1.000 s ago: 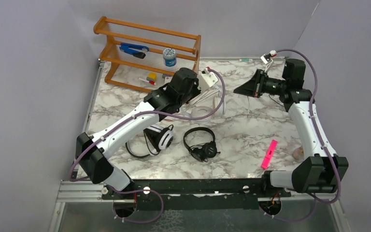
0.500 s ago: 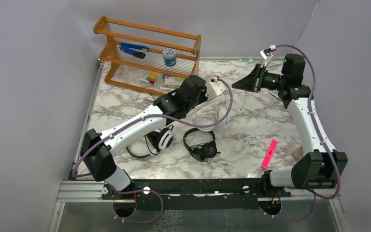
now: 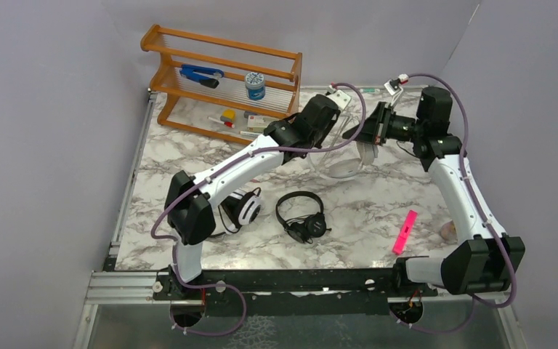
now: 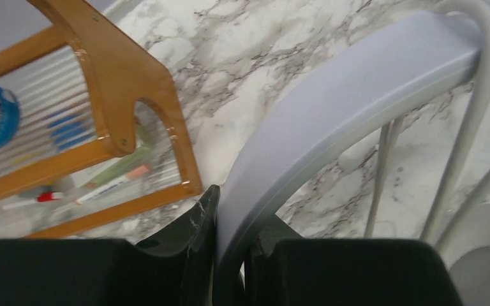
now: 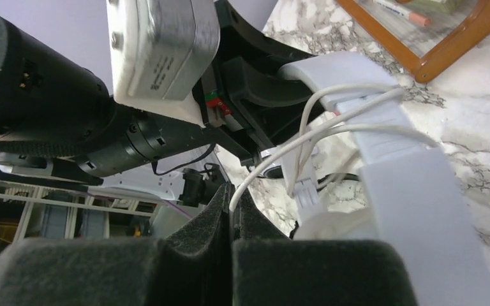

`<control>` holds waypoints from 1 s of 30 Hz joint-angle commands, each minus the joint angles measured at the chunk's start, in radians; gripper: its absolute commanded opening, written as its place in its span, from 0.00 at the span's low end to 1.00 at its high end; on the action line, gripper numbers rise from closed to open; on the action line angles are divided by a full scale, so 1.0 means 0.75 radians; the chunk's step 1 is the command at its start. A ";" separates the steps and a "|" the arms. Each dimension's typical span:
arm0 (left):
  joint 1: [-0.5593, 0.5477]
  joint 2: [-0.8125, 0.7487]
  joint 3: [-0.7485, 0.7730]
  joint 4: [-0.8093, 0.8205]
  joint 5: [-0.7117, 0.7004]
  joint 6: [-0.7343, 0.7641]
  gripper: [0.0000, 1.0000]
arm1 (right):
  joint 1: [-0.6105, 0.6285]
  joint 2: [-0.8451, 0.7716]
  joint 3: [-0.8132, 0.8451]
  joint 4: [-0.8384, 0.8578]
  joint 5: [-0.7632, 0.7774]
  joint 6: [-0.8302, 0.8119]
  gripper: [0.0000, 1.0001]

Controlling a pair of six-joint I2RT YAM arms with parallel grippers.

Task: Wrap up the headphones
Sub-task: Wrap the headphones cable around the headphones.

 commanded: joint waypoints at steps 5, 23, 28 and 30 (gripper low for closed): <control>0.004 0.222 0.229 -0.089 0.207 -0.597 0.00 | 0.063 0.090 -0.066 -0.020 0.237 -0.107 0.03; 0.053 0.355 0.112 0.017 0.355 -1.315 0.00 | 0.093 0.402 -0.175 0.032 0.631 -0.266 0.06; 0.074 0.413 0.048 0.086 0.430 -1.431 0.00 | 0.104 0.526 -0.205 0.054 0.667 -0.290 0.06; 0.074 0.420 0.013 0.124 0.434 -1.462 0.00 | 0.116 0.569 -0.216 0.051 0.686 -0.303 0.06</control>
